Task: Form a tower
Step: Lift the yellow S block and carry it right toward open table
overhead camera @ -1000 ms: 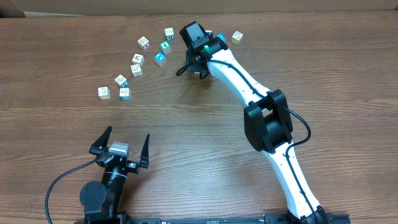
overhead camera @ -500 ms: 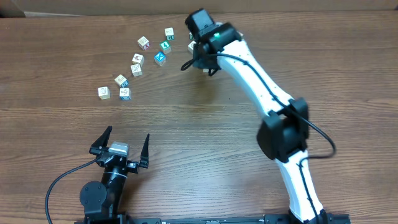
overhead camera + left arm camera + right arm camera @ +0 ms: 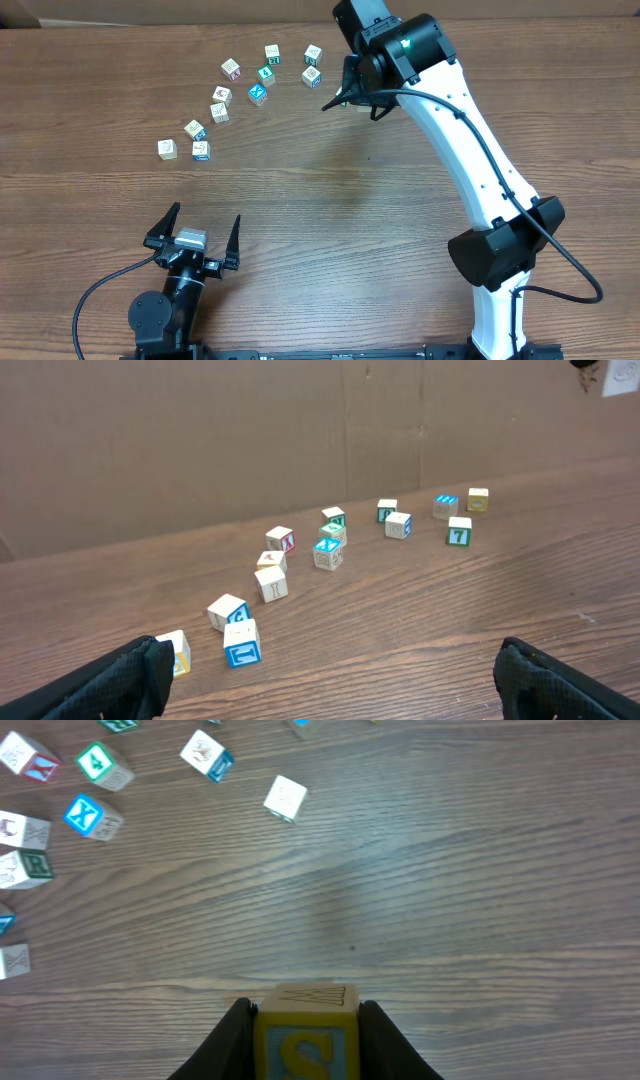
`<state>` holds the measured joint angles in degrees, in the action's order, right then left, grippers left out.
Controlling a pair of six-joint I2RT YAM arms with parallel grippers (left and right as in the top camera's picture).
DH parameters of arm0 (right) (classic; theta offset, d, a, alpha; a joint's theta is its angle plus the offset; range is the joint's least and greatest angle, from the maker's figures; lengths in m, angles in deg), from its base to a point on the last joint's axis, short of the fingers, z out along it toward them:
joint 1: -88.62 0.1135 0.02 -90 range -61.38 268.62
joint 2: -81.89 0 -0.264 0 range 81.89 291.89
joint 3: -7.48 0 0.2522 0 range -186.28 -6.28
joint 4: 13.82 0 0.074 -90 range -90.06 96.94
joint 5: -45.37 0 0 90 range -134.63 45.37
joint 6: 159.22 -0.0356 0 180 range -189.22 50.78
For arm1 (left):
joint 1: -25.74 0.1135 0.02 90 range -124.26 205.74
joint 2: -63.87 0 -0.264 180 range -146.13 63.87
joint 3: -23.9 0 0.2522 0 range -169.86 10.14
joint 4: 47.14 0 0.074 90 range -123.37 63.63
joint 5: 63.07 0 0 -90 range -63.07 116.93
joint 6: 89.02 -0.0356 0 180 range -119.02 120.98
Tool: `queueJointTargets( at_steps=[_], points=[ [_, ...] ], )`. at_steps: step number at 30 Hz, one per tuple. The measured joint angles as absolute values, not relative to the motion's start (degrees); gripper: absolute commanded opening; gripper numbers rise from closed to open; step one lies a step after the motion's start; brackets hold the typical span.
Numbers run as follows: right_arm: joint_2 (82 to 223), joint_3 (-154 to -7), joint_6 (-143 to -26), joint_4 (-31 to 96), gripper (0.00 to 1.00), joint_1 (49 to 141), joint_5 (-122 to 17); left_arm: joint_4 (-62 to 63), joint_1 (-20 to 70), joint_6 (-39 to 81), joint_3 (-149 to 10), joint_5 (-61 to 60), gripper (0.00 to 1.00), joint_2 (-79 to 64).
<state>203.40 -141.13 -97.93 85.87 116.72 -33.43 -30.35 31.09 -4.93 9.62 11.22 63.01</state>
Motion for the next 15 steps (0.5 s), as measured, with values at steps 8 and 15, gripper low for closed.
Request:
queueJointTargets(
  at_steps=[8,15],
  points=[
    [203.3,-130.0,-98.0,83.5,0.25,116.2,-33.4,-30.4,31.1,-4.9,9.6,11.2,1.0,63.0],
    [203.3,-118.0,-98.0,73.7,0.28,116.1,-35.1,-30.3,31.1,-4.9,9.6,11.2,1.0,63.0]
  ],
)
